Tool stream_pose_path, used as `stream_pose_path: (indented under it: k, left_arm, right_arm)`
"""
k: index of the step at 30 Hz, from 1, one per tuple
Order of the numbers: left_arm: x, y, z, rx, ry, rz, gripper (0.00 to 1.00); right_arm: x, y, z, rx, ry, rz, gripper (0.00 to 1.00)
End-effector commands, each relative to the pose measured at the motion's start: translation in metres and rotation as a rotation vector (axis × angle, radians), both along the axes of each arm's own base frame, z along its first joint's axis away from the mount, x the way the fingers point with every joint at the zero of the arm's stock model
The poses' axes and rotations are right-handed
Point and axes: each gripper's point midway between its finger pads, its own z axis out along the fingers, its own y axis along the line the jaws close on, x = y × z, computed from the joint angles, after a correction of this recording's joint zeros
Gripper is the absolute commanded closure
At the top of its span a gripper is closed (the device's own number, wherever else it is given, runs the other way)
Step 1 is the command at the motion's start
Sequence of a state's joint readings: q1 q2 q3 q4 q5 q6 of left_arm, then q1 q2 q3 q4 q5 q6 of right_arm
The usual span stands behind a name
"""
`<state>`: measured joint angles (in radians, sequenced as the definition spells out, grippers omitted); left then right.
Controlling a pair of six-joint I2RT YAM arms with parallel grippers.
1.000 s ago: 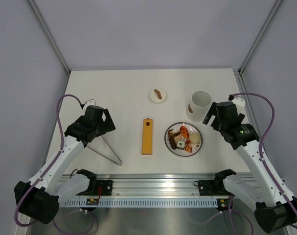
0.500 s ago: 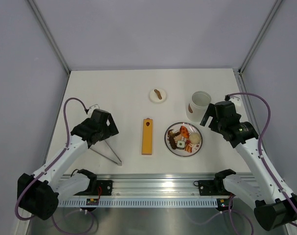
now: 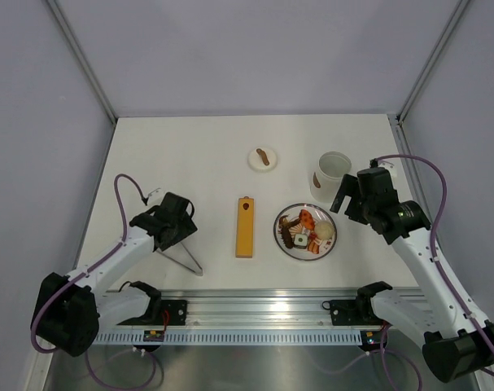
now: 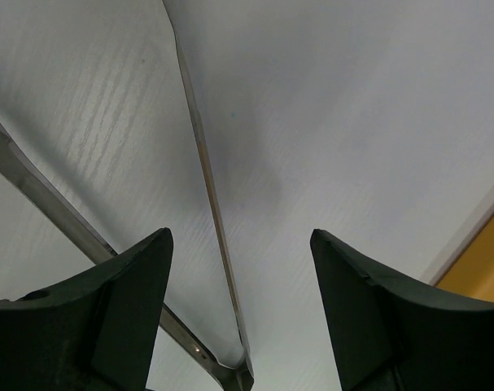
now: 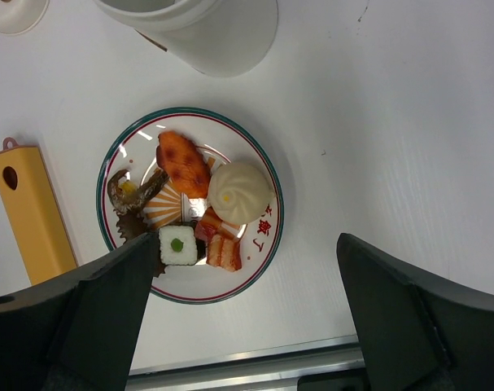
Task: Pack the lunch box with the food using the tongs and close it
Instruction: Pick up the clamp at the center of the board, then place the clamp at the center of the board.
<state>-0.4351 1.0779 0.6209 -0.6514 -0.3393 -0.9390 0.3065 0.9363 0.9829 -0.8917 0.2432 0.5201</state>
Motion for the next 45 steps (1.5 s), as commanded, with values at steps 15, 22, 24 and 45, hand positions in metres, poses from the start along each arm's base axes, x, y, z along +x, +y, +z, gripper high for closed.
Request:
stream_pose_path:
  k: [15, 22, 24, 45]
  left_arm:
    - [0.017, -0.003, -0.028, 0.052, 0.009, -0.008, 0.46]
    - [0.028, -0.005, -0.021, 0.084, -0.014, -0.076, 0.87]
    - [0.036, -0.004, -0.013, 0.127, -0.027, -0.141, 1.0]
    - [0.136, -0.127, 0.013, 0.118, -0.038, -0.891, 0.95]
  right_arm:
    - [-0.02, -0.01, 0.021, 0.036, -0.065, -0.066, 0.01]
    - [-0.019, -0.013, 0.025, 0.037, -0.077, -0.09, 0.01]
    - [-0.02, -0.014, 0.026, 0.034, -0.082, -0.094, 0.01]
    - [-0.033, -0.024, 0.041, 0.031, -0.105, -0.133, 0.01]
